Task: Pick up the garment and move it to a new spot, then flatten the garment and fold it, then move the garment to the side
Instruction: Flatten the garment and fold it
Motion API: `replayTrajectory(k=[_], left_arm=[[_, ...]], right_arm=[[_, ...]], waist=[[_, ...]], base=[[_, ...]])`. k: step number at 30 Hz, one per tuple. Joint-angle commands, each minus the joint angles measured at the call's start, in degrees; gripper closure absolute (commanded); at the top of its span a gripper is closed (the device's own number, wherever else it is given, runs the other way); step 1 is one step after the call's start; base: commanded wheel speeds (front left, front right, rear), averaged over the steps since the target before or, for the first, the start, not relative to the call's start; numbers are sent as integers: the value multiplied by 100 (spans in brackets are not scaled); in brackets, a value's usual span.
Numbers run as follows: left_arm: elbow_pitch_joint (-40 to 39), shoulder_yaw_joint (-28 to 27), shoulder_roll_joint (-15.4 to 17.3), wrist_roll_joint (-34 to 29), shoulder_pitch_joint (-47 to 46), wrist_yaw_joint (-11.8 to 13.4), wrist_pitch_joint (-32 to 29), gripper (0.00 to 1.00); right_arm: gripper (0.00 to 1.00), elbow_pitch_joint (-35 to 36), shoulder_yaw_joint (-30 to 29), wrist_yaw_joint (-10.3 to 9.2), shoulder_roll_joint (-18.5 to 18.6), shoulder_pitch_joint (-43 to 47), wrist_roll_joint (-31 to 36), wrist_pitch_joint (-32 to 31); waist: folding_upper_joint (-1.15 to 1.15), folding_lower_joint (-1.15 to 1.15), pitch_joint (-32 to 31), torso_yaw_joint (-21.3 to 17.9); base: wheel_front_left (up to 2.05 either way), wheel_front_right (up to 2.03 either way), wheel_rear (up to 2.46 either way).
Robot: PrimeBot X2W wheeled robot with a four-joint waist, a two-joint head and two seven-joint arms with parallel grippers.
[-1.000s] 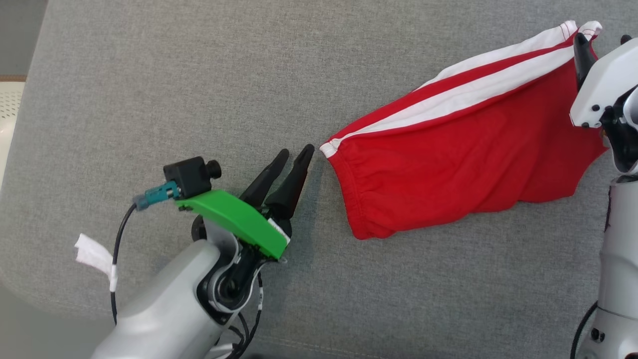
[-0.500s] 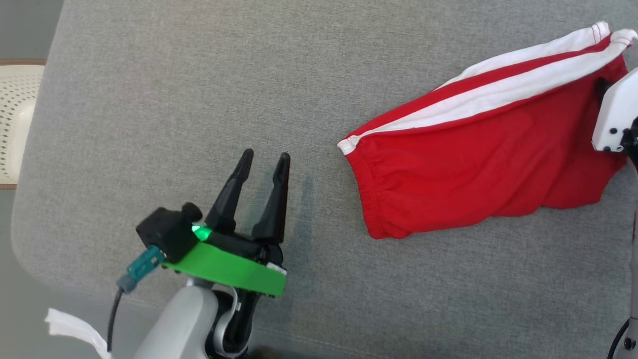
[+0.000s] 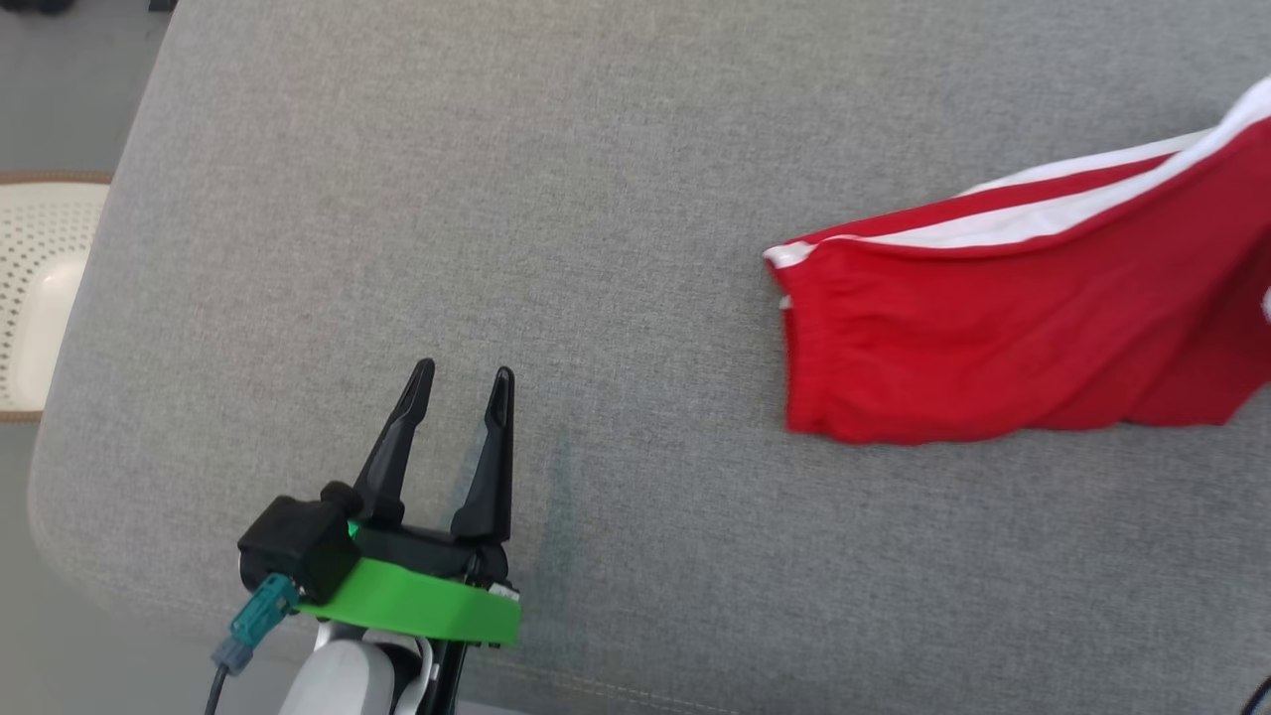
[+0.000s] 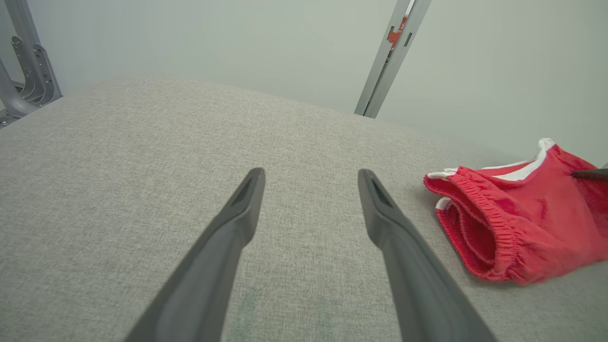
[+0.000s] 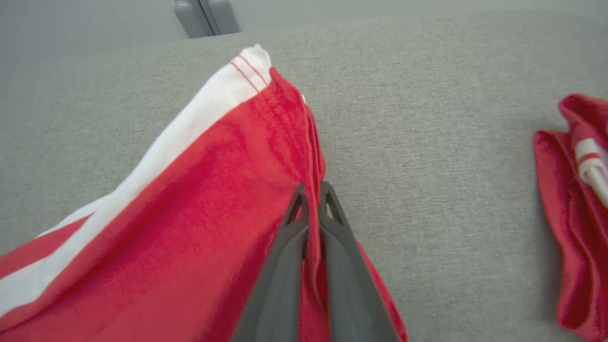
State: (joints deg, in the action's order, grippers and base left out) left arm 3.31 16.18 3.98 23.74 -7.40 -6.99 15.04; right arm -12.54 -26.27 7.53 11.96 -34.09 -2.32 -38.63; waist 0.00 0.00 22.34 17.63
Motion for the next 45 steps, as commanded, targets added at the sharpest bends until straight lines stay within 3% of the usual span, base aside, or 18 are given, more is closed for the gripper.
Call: replayTrajectory(k=[1,7,12,16,24,32,43,44,45], left_arm=[[17,-60,-44,-90,153,-23,17,0],[84,-175,-90,-181,402,-47,17,0],[138,-208,-105,-101,528,-55,17,0],[171,-101,-107,-1,523,-57,17,0],[324,52,-105,44,472,-55,17,0],[448,8,-105,25,625,-4,17,0],[526,122,-105,38,640,36,17,0],[541,123,-105,24,659,41,17,0],[555,122,-105,13,681,37,17,0]], right_arm=[[100,98,-155,-9,92,137,28,79],[100,554,-230,-8,253,366,-268,44],[100,1096,584,-8,149,683,-772,-212],[100,1299,1329,-6,-226,997,-1021,-315],[100,586,2123,-6,-854,1235,-943,347],[100,26,2412,-6,-902,1149,-1348,965],[100,-371,2908,-6,-901,1080,-1859,1381],[87,-430,2969,-5,-901,1101,-1946,1475],[62,-470,3026,-5,-901,1123,-1993,1544]], waist=[[0,0,-240,-179],[0,0,-501,-256],[0,0,-602,-292],[0,0,-636,-251],[0,0,-702,-26],[0,0,-840,113],[0,0,-950,-85],[0,0,-980,-108],[0,0,-1009,-125]], base=[[0,0,0],[0,0,0],[0,0,0],[0,0,0],[0,0,0],[0,0,0],[0,0,0],[0,0,0],[0,0,0]])
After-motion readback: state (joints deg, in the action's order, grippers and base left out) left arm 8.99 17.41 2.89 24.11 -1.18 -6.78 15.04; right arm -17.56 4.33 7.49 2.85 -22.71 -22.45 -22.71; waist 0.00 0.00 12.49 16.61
